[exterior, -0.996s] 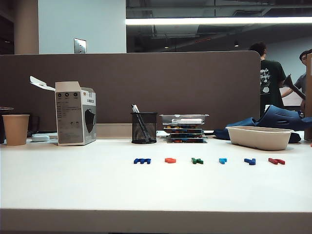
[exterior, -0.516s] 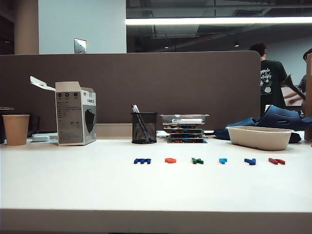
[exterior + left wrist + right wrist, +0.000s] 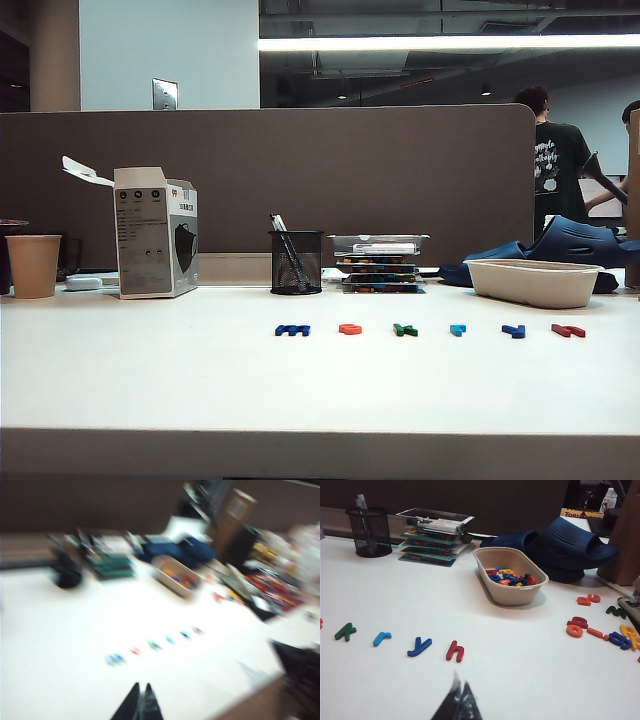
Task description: Select the appropriate letters from the row of letter magnets placed on the table to arrange into the word "sky".
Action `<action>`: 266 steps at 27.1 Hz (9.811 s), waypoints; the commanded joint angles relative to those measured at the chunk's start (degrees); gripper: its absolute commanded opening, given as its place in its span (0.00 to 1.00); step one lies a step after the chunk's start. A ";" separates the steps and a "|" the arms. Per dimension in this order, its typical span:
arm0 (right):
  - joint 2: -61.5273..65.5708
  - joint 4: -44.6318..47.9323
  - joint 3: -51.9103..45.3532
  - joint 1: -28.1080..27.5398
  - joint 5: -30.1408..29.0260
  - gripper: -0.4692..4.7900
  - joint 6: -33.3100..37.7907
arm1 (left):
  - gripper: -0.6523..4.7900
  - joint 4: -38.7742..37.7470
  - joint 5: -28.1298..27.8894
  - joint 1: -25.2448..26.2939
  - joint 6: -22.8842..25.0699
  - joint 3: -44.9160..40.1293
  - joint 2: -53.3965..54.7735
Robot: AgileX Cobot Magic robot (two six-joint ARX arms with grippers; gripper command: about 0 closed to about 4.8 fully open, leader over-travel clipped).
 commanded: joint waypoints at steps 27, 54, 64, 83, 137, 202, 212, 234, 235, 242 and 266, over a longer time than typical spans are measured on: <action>-0.39 0.94 -0.31 -0.09 0.37 0.08 0.33 | 0.11 -11.26 -47.93 -49.90 -29.94 24.76 28.02; 3.89 -17.14 20.15 0.26 0.35 0.08 5.05 | 0.11 -11.28 -47.71 -49.90 -29.92 24.76 28.02; 33.62 -28.68 44.57 1.55 -2.73 0.08 12.13 | 0.11 -11.28 -47.71 -49.90 -29.92 24.76 28.02; 85.46 -29.83 77.37 28.17 -3.56 0.54 9.09 | 0.11 -11.28 -47.71 -49.88 -29.92 24.76 28.00; 119.51 -32.61 89.11 33.11 4.44 0.49 1.33 | 0.11 -11.30 -47.74 -49.88 -29.92 24.76 28.02; 122.01 -57.09 89.09 35.93 3.08 0.25 26.53 | 0.11 -11.30 -47.84 -49.88 -29.92 24.76 28.02; 121.92 -55.28 89.02 40.89 7.06 0.25 30.75 | 0.11 -11.30 -47.74 -49.88 -29.92 24.76 28.00; 121.77 -51.63 89.02 45.00 11.80 0.33 37.18 | 0.11 -11.37 -47.69 -49.88 -29.92 24.76 28.02; 121.74 -51.52 89.05 45.00 11.80 0.35 37.18 | 0.11 -11.37 -47.69 -49.88 -29.92 24.76 28.02; 120.85 -51.32 89.07 44.87 11.89 0.42 37.16 | 0.11 -11.39 -47.69 -49.88 -29.92 24.76 28.02; 107.45 -42.80 89.09 31.87 16.44 0.42 30.47 | 0.11 -11.74 -47.71 -49.88 -29.92 24.76 28.02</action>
